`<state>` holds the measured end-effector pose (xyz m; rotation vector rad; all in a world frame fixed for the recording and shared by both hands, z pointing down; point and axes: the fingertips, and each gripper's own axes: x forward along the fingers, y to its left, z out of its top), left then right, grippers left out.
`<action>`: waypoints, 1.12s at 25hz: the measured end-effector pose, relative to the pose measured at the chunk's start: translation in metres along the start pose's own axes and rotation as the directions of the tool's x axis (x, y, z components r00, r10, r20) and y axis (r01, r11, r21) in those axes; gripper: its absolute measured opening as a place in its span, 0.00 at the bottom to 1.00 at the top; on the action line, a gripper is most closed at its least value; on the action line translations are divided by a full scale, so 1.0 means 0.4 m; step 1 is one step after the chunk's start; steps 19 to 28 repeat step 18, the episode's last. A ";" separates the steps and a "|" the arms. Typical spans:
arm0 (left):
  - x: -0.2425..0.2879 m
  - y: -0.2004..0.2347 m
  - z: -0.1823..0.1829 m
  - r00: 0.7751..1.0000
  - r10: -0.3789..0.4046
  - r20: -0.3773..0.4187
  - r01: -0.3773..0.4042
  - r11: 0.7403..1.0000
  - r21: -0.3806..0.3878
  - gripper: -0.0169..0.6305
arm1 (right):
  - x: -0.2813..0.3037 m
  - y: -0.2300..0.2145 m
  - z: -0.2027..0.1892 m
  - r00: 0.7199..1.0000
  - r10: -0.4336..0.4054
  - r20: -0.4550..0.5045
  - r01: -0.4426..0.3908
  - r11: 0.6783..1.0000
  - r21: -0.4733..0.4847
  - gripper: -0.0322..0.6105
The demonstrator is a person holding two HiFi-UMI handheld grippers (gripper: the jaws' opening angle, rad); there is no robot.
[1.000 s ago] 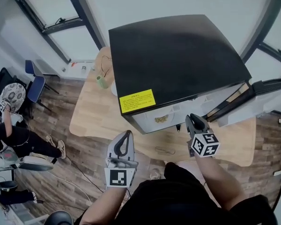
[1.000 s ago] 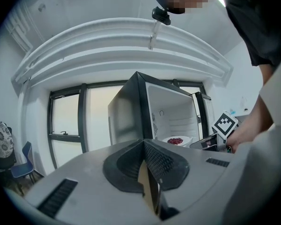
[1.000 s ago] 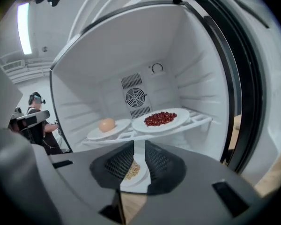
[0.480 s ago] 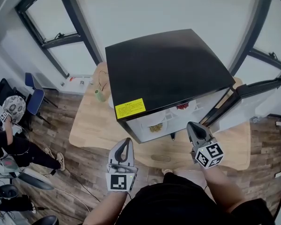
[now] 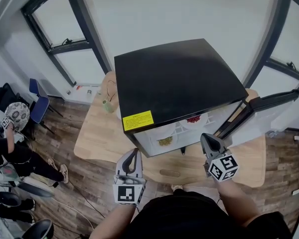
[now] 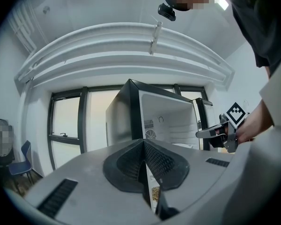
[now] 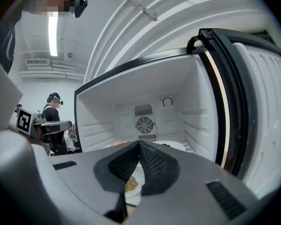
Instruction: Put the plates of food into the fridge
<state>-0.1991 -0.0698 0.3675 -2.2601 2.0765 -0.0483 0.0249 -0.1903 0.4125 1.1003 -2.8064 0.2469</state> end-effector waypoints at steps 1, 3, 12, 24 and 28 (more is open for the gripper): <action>0.001 -0.001 -0.007 1.000 0.000 -0.008 0.000 1.000 0.006 0.03 | 0.000 -0.002 -0.003 1.000 0.001 -0.003 -0.001 1.000 0.004 0.09; 0.005 -0.004 -0.001 1.000 0.000 -0.009 0.000 1.000 -0.006 0.03 | 0.001 -0.008 -0.012 1.000 0.002 -0.012 -0.001 1.000 0.013 0.09; 0.025 -0.006 0.018 1.000 0.001 0.001 -0.001 1.000 0.005 0.03 | 0.016 -0.018 -0.007 1.000 0.013 -0.010 -0.013 1.000 0.019 0.09; 0.043 -0.001 0.009 1.000 0.019 -0.019 -0.019 1.000 0.006 0.03 | 0.040 -0.035 -0.007 1.000 0.021 -0.004 -0.021 1.000 0.020 0.08; 0.043 -0.001 0.009 1.000 0.019 -0.019 -0.019 1.000 0.006 0.03 | 0.040 -0.035 -0.007 1.000 0.021 -0.004 -0.021 1.000 0.020 0.08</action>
